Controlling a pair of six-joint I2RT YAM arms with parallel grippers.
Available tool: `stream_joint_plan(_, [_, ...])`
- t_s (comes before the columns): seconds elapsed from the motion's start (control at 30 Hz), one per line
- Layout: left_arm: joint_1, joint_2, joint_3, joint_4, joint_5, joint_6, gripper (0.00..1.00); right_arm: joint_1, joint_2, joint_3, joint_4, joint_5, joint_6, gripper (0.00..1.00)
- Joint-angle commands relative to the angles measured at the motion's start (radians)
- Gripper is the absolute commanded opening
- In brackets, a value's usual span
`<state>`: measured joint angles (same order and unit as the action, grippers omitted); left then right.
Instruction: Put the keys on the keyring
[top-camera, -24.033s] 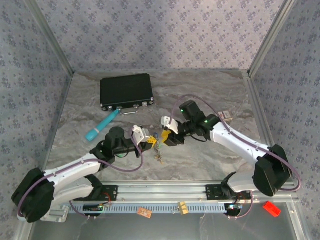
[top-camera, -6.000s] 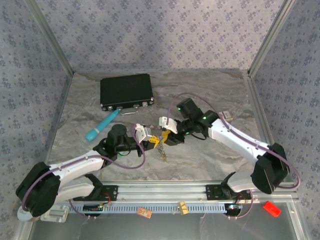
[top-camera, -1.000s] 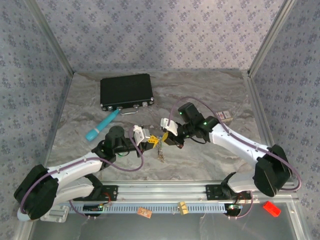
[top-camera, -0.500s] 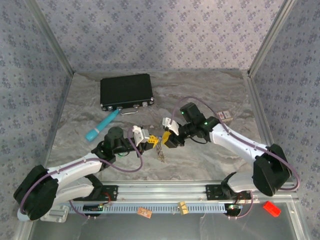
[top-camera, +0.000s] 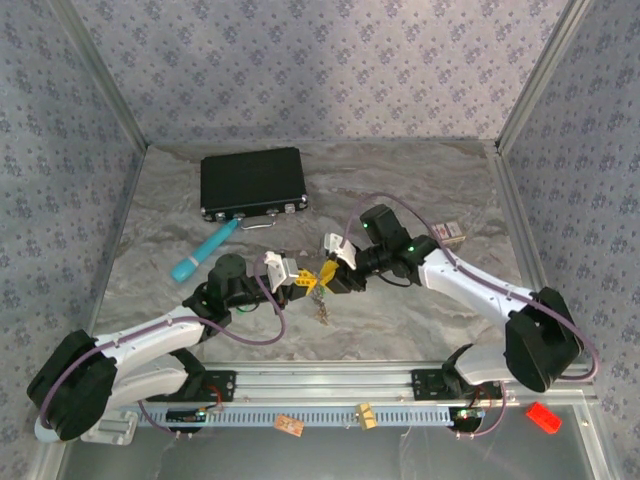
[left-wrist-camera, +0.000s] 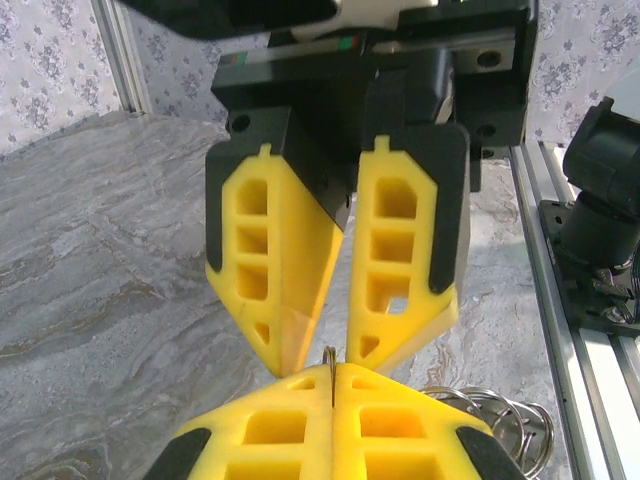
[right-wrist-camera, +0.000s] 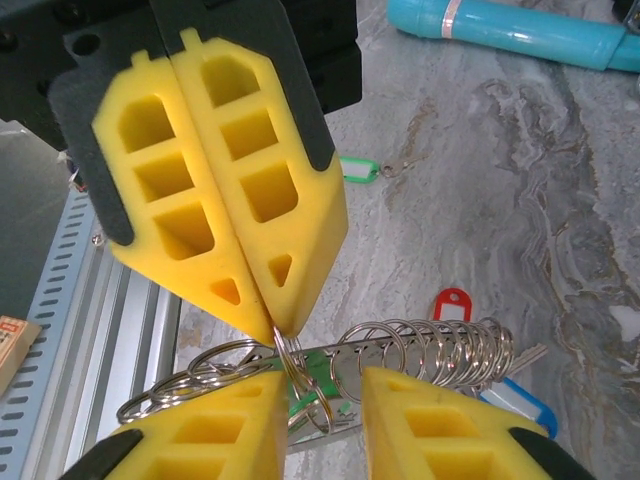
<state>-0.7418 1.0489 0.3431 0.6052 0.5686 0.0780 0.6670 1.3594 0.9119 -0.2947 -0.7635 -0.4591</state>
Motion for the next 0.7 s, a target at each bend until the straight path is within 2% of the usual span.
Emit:
stream_joint_plan(0.0, [-0.002,-0.018,0.008,0.082,0.031,-0.007,0.0,0.007,0.018,0.028,0.02,-0.04,0.01,0.21])
stream_joint_plan(0.13, [-0.004,-0.02,0.004,0.077,0.024,-0.012,0.0,0.006,0.022,0.041,0.014,-0.039,0.004,0.01])
stream_joint_plan(0.23, [-0.002,-0.031,0.002,0.045,-0.001,-0.013,0.0,0.001,0.008,0.053,-0.019,-0.036,-0.019,0.0])
stream_joint_plan(0.37, [-0.002,-0.038,0.028,-0.061,-0.031,0.007,0.1,0.009,0.008,0.106,-0.129,0.002,-0.085,0.0])
stream_joint_plan(0.67, [-0.002,-0.003,0.102,-0.226,-0.018,0.066,0.1,0.081,0.082,0.271,-0.407,0.158,-0.242,0.0])
